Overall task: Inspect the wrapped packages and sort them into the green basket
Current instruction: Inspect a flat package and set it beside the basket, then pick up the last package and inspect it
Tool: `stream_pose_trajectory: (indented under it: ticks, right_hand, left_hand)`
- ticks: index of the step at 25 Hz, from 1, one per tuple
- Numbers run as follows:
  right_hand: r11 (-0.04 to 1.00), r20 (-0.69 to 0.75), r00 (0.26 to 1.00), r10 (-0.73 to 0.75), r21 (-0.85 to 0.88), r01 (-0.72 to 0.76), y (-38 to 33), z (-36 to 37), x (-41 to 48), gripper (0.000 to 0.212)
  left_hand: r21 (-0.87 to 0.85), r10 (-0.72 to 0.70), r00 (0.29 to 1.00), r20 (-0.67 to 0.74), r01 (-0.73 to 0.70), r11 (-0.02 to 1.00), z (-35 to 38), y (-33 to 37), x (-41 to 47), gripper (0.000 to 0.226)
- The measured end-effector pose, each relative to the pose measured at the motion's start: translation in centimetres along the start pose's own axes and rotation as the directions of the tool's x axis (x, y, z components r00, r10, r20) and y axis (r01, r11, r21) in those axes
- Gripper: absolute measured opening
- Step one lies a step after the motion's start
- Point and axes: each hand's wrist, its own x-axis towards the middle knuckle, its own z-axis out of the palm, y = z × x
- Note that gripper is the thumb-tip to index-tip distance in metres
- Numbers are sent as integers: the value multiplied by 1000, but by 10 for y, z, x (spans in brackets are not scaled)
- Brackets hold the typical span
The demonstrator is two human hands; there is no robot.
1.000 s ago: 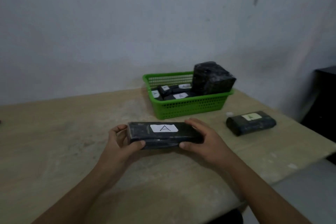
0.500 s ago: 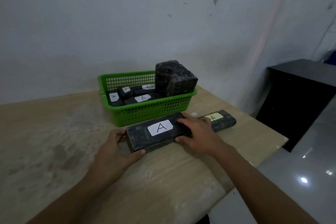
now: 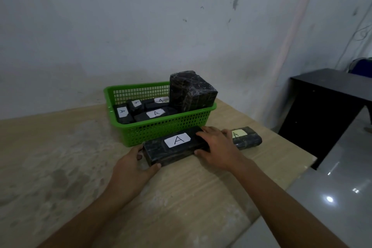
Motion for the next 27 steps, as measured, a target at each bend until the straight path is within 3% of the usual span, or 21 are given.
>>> stream_pose_trajectory:
  ticks: [5,8,12,17,22,27]
  right_hand:
    - [997,-187,980,-62,37,70,-28,-6,-21,45]
    - [978,-223,967,-124,138,157,-64,-14,-24,38]
    - [930,-175,949,-261,220,296,-128,-19,-13,39]
    - [804,-86,882,-464,376,460,-238,-15,12,38]
    - [679,-53,807,-589,510,529,-360,1,43,32]
    - [594,0,743,-669,602,534,-478,26,69,32]
  left_hand:
    - [-34,-8,1000,-9,7,999,-17,0,-11,64]
    - [-12,6,999,-31,-6,1000,-40,-8,-17,51]
    - [83,27,994,-109,-18,996,-91,-30,-31,28]
    - [184,-35,970,-242,81,980,-189,-82,-65,24]
    - [261,-139,895,-423,268,927,-295,-147,-101,26]
    - [222,-276,745,-606,493,841,-376,-219,-126,32]
